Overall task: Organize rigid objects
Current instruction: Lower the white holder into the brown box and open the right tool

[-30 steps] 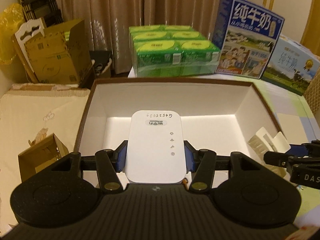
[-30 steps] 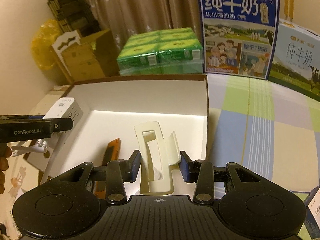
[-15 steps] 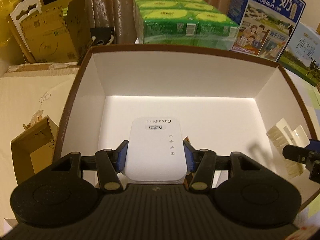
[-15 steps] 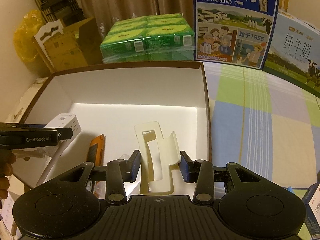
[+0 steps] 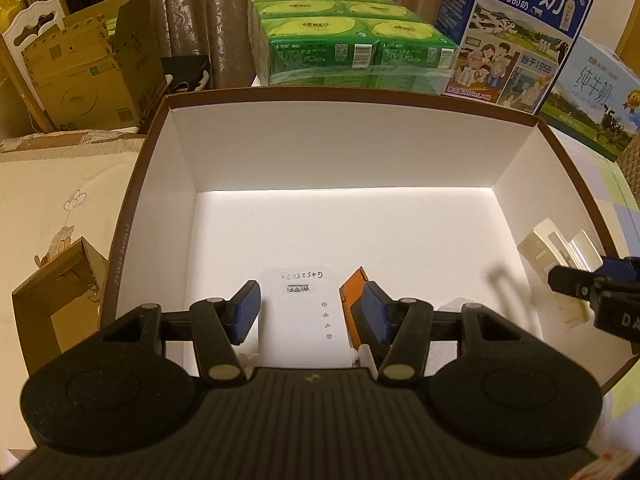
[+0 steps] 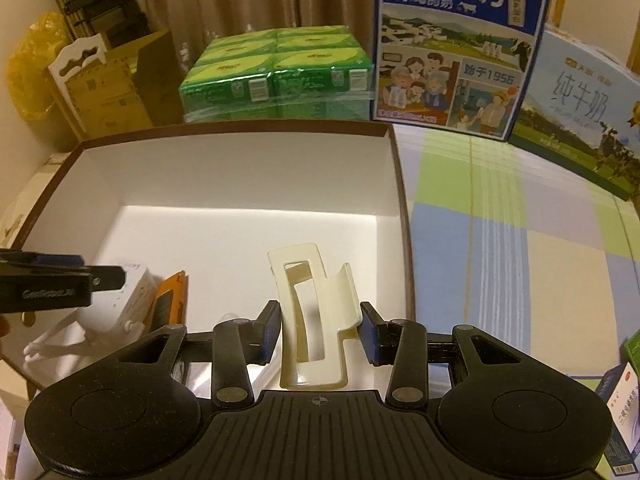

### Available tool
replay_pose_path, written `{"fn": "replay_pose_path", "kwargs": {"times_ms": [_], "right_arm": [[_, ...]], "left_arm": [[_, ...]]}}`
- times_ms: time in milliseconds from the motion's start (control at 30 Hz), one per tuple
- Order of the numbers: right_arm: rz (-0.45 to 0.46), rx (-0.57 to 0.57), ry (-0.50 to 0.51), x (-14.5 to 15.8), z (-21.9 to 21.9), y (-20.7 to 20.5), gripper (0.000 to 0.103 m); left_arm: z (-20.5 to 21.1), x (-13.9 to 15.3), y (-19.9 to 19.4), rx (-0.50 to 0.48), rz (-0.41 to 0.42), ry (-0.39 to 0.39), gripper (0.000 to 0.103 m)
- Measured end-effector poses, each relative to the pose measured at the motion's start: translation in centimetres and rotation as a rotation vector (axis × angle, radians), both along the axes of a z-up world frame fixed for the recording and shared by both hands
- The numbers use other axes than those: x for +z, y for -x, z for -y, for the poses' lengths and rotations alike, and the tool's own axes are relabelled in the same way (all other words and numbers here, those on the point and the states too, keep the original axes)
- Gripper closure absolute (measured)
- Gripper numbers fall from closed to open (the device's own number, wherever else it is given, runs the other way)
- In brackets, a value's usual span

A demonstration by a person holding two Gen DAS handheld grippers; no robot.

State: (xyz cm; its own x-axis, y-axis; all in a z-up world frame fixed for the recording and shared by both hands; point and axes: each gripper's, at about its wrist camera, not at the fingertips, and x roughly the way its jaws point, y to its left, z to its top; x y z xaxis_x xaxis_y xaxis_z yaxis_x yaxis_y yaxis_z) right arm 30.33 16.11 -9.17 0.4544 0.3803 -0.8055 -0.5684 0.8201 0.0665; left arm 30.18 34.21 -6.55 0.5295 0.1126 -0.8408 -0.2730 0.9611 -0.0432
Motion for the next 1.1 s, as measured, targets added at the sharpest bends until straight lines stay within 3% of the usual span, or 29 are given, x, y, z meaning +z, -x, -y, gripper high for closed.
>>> {"fn": "replay_pose_path", "kwargs": {"times_ms": [100, 233, 300, 1100], "right_arm": [[0.015, -0.008, 0.013, -0.1, -0.1, 0.1, 0.061], [0.023, 0.026, -0.011, 0.3, 0.0, 0.8, 0.041], [0.026, 0.036, -0.021, 0.6, 0.2, 1.3, 0.037], [0.006, 0.059, -0.112, 3.4, 4.1, 5.5, 0.036]], "left_arm": [[0.0, 0.4, 0.3, -0.004, 0.000, -0.004, 0.050], [0.4, 1.0, 0.8, -0.016, 0.008, -0.013, 0.049], [0.6, 1.3, 1.1, -0.019, 0.011, -0.012, 0.049], [3.6, 4.5, 7.2, -0.022, 0.054, -0.007, 0.049]]}}
